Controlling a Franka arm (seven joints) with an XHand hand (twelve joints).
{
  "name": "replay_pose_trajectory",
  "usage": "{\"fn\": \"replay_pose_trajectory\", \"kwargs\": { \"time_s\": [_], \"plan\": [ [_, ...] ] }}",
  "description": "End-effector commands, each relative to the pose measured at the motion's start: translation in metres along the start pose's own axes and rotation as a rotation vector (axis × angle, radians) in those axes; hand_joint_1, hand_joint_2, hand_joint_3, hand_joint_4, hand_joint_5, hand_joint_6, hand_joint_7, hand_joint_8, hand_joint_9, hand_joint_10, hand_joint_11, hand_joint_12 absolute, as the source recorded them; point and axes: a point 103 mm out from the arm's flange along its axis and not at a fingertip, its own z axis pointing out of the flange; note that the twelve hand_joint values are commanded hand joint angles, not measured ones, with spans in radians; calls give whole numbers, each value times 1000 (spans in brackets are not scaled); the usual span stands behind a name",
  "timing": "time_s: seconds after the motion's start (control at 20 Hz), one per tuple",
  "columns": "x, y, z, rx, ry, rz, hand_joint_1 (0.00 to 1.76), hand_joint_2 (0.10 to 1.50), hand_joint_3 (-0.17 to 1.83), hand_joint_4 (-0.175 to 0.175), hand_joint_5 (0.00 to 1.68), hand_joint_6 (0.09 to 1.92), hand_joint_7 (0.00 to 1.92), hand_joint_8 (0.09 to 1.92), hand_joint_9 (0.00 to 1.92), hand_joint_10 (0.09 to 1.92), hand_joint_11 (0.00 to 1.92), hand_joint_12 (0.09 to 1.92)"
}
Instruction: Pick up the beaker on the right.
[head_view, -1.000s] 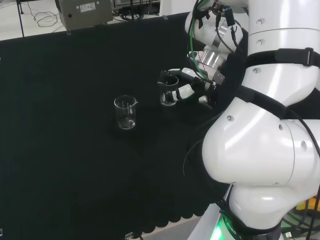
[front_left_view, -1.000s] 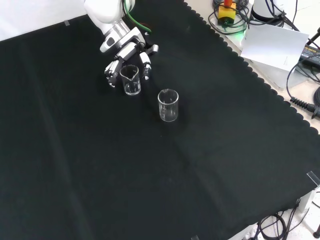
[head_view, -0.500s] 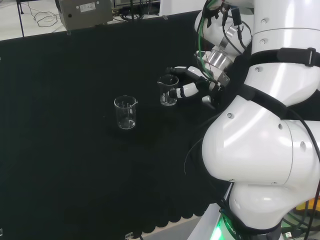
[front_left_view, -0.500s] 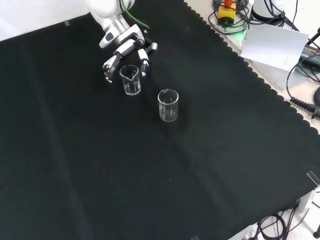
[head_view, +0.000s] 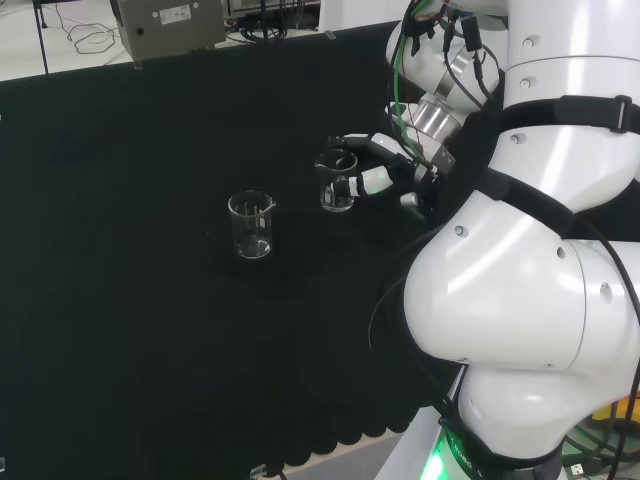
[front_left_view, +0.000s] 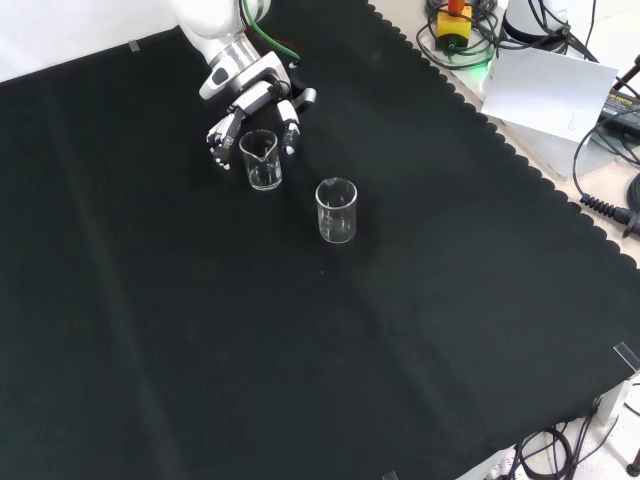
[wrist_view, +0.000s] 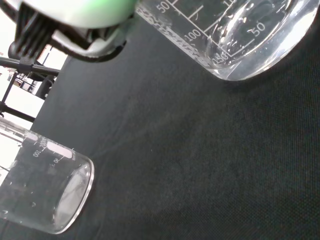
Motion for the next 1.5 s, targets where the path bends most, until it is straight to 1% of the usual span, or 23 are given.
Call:
{"fn": "replay_pose_trajectory", "kwargs": {
  "time_s": [0.05, 0.15, 0.25, 0.3, 0.35, 0.5, 0.6, 0.65, 0.8, 0.95, 1.1, 1.2, 1.25, 1.35, 1.4, 1.45, 1.5],
  "plan": [
    [0, 1, 1, -18, -2, 10, 857, 510, 521, -50, 528, 87, 286, 695, 486, 638, 67, 1383],
    [1, 2, 1, -21, -5, 9, 857, 511, 521, -50, 528, 87, 287, 694, 487, 636, 67, 1382],
    [0, 1, 1, -30, -9, 13, 895, 519, 526, -45, 590, 90, 298, 695, 492, 634, 74, 1381],
    [1, 2, 2, -27, -13, 15, 912, 519, 533, -43, 603, 134, 306, 688, 498, 623, 79, 1378],
    [0, 3, 2, -26, -12, 15, 928, 518, 540, -41, 589, 226, 312, 680, 506, 611, 86, 1374],
    [3, 6, 6, -29, -15, 15, 968, 515, 558, -37, 507, 612, 331, 675, 525, 598, 106, 1367],
    [4, 7, 8, -37, -6, 16, 984, 512, 570, -35, 484, 752, 343, 681, 538, 600, 116, 1367],
    [4, 8, 8, -42, -7, 18, 990, 511, 575, -35, 485, 789, 350, 684, 545, 601, 123, 1365],
    [5, 8, 7, -70, 0, 20, 1028, 513, 591, -30, 549, 865, 406, 695, 600, 605, 167, 1355],
    [7, 10, 7, -83, 7, 23, 1039, 513, 598, -29, 568, 884, 425, 695, 618, 601, 180, 1350],
    [6, 11, 8, -91, 31, 27, 1040, 512, 600, -29, 570, 887, 429, 693, 622, 596, 182, 1349],
    [5, 10, 8, -95, 50, 26, 1099, 523, 656, -25, 724, 922, 545, 712, 720, 596, 282, 1323],
    [6, 10, 8, -94, 54, 24, 1109, 520, 676, -26, 762, 926, 578, 712, 748, 588, 311, 1316],
    [6, 11, 9, -92, 54, 24, 1105, 510, 690, -27, 781, 925, 602, 709, 769, 577, 334, 1309],
    [21, 22, 32, -68, 10, 16, 1100, 506, 691, -28, 782, 924, 605, 708, 772, 574, 338, 1309],
    [26, 26, 39, -66, 4, 16, 1097, 503, 691, -28, 781, 924, 606, 707, 773, 571, 339, 1308],
    [28, 27, 41, -73, 14, 20, 1097, 502, 691, -28, 782, 925, 607, 707, 774, 570, 340, 1308]
  ]
}}
